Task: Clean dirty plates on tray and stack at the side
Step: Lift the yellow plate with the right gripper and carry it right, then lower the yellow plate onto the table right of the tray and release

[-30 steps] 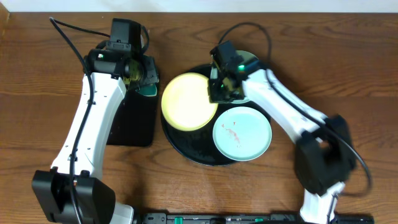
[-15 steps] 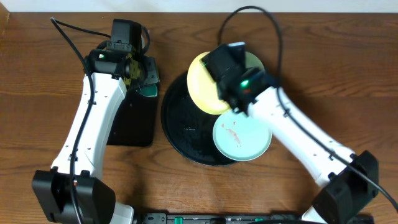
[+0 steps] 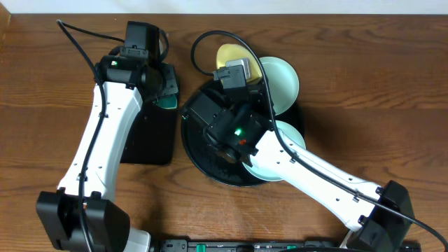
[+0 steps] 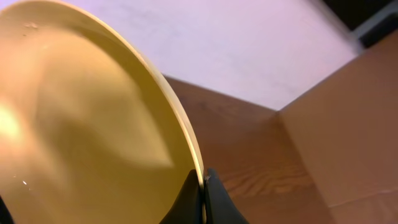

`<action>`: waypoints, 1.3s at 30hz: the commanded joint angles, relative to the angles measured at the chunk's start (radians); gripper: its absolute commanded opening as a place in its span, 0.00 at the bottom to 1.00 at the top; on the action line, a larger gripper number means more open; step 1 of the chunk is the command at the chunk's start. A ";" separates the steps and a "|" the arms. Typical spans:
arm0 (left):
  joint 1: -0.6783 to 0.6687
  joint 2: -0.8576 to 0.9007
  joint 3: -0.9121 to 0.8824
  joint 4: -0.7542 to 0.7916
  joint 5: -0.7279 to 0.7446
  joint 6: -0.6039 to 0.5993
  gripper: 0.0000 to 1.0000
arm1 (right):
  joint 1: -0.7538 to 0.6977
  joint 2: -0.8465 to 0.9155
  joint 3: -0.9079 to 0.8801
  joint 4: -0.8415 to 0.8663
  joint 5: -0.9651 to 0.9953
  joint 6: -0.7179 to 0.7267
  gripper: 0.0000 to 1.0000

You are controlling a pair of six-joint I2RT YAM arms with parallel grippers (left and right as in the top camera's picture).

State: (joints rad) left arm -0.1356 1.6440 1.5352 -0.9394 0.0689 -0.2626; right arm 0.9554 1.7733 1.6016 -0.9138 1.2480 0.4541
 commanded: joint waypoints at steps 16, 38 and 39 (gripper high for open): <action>0.002 0.001 -0.002 -0.002 -0.001 -0.005 0.07 | -0.131 -0.004 0.006 0.009 -0.497 -0.057 0.01; 0.001 0.002 -0.046 -0.001 -0.001 -0.005 0.07 | -1.062 -0.004 0.000 -0.161 -1.374 -0.070 0.01; 0.001 0.002 -0.046 0.000 -0.001 -0.005 0.07 | -1.099 -0.004 -0.004 -0.179 -1.346 -0.070 0.01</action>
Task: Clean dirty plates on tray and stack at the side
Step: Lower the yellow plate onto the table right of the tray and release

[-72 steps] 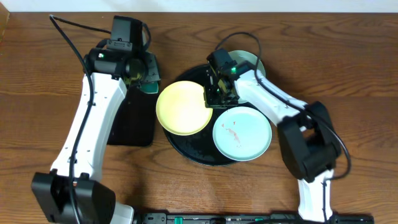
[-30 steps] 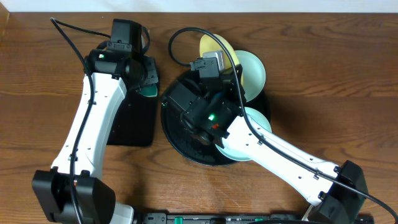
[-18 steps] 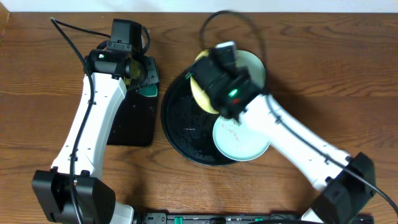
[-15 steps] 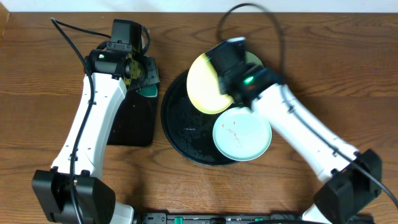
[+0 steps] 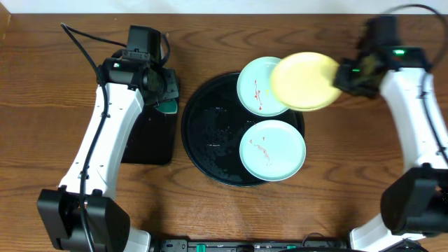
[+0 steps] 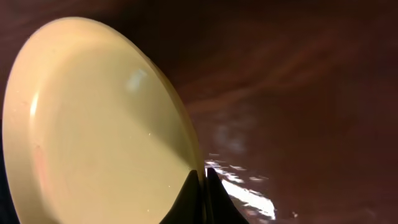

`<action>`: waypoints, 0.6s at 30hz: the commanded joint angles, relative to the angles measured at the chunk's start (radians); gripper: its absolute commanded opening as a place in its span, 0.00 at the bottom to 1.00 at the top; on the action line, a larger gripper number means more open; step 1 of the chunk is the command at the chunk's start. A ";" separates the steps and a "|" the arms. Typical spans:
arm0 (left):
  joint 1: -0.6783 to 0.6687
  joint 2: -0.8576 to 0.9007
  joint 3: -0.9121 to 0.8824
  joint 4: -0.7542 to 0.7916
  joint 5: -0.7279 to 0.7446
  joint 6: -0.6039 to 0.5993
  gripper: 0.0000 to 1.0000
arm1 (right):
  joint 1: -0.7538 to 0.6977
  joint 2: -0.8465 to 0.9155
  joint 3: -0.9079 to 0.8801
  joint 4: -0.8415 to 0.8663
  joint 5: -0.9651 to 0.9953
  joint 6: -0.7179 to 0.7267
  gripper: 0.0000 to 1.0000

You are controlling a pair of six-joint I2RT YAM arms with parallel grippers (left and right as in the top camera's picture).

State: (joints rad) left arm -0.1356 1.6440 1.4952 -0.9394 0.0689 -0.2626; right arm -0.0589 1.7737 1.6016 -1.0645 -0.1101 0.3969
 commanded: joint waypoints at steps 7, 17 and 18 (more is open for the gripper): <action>-0.002 0.002 -0.006 0.014 0.000 -0.005 0.07 | -0.204 -0.004 -0.154 -0.015 0.151 -0.012 0.01; -0.001 0.002 -0.006 0.020 0.004 -0.006 0.07 | -0.209 -0.004 -0.470 0.302 0.150 -0.009 0.01; -0.002 0.002 -0.006 0.021 0.004 -0.006 0.07 | -0.209 -0.004 -0.493 0.335 0.150 -0.009 0.01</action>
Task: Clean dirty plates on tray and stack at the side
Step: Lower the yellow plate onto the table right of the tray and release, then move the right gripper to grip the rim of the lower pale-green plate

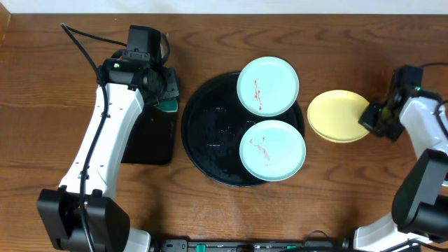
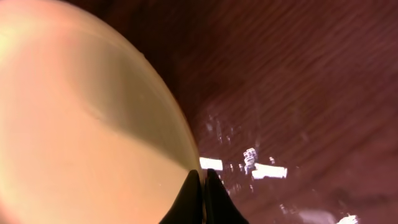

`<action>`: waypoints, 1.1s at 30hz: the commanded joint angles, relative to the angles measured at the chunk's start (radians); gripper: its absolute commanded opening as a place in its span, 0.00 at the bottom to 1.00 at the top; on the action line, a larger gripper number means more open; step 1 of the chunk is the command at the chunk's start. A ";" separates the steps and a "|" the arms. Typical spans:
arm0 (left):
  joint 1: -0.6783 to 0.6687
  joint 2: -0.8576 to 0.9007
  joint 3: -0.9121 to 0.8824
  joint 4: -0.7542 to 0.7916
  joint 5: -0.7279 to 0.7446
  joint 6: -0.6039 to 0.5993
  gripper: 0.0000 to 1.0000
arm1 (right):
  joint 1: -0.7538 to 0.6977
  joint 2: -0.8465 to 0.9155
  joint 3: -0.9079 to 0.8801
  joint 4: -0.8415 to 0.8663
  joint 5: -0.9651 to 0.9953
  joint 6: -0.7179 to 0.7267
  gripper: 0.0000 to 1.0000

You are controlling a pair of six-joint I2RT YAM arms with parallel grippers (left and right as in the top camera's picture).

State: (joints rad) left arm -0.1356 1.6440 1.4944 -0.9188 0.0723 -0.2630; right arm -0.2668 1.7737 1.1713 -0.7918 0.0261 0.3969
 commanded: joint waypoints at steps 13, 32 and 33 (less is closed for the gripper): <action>-0.002 0.002 -0.005 0.000 0.000 -0.005 0.08 | 0.002 -0.045 0.017 -0.045 -0.203 -0.079 0.40; -0.002 0.002 -0.005 0.011 0.060 0.000 0.07 | 0.415 -0.072 -0.060 -0.093 -0.301 -0.365 0.43; -0.002 0.002 -0.005 0.011 0.060 0.000 0.08 | 0.432 -0.072 -0.077 -0.084 -0.287 -0.352 0.43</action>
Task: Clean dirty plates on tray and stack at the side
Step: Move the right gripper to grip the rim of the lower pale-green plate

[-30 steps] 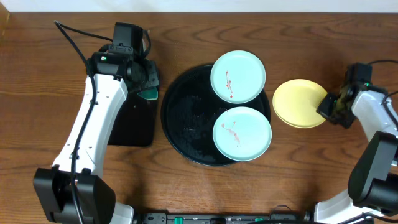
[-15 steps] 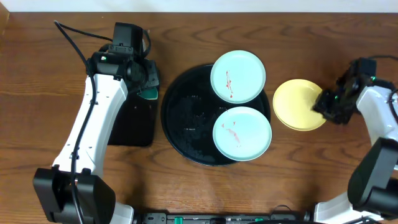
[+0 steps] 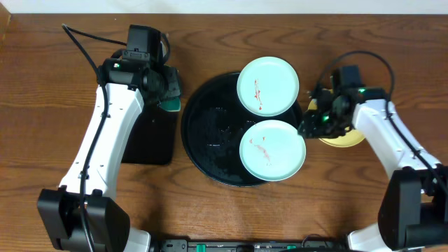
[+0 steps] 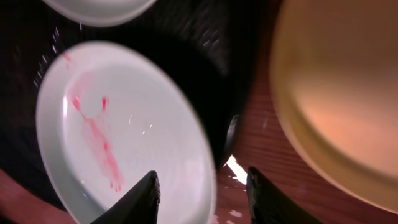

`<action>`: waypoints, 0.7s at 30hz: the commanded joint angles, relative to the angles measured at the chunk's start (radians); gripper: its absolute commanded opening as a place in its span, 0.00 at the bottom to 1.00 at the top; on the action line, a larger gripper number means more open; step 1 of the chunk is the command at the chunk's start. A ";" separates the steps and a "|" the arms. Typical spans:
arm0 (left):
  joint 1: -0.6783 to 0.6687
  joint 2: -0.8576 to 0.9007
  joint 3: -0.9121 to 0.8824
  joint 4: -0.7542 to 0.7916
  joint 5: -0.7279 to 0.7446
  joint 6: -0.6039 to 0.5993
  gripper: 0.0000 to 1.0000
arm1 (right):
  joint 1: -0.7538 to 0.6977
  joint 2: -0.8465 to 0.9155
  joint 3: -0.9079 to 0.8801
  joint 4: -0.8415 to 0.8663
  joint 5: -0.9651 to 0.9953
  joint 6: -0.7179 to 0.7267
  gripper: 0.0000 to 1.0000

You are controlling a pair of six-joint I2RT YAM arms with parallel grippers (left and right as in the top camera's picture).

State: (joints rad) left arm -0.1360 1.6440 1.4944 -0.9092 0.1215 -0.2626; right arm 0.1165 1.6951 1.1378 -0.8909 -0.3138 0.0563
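Observation:
A round black tray (image 3: 210, 133) carries two pale blue plates smeared with red, one at its far rim (image 3: 267, 86) and one nearer (image 3: 272, 150). A clean yellow plate (image 3: 344, 138) lies on the table right of the tray, partly under my right arm. My right gripper (image 3: 308, 126) is open, its fingers on either side of the near blue plate's right edge. The right wrist view shows that gripper (image 4: 202, 199) astride the stained plate (image 4: 112, 124), with the yellow plate (image 4: 336, 93) to the right. My left gripper (image 3: 168, 87) hovers at a teal object (image 3: 168, 106).
A black rectangular box (image 3: 150, 136) sits left of the tray under my left arm. Bare brown wood table (image 3: 364, 210) surrounds the tray. My right arm's cable loops above the yellow plate.
My right gripper was shut on the yellow plate's rim at the right. It has let go, opened and moved left to the near blue plate's edge. The yellow plate lies on the table.
My right gripper first held the yellow plate over the back of the tray. It then held it in the air to the tray's right, then low by the table at the right. Now the plate rests there, released. My left arm stayed put throughout.

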 commanded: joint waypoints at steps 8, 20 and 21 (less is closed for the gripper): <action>-0.001 0.002 -0.005 0.001 0.011 -0.001 0.08 | 0.090 0.007 -0.122 0.055 0.077 0.063 0.24; -0.001 0.002 -0.005 0.001 0.011 -0.001 0.08 | 0.113 0.006 -0.136 0.058 0.056 0.113 0.01; -0.001 0.002 -0.005 0.001 0.011 -0.001 0.07 | 0.124 0.006 -0.134 0.058 0.046 0.117 0.01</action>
State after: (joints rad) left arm -0.1364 1.6440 1.4944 -0.9096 0.1284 -0.2626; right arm 0.2142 1.6951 1.0039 -0.8326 -0.2390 0.1463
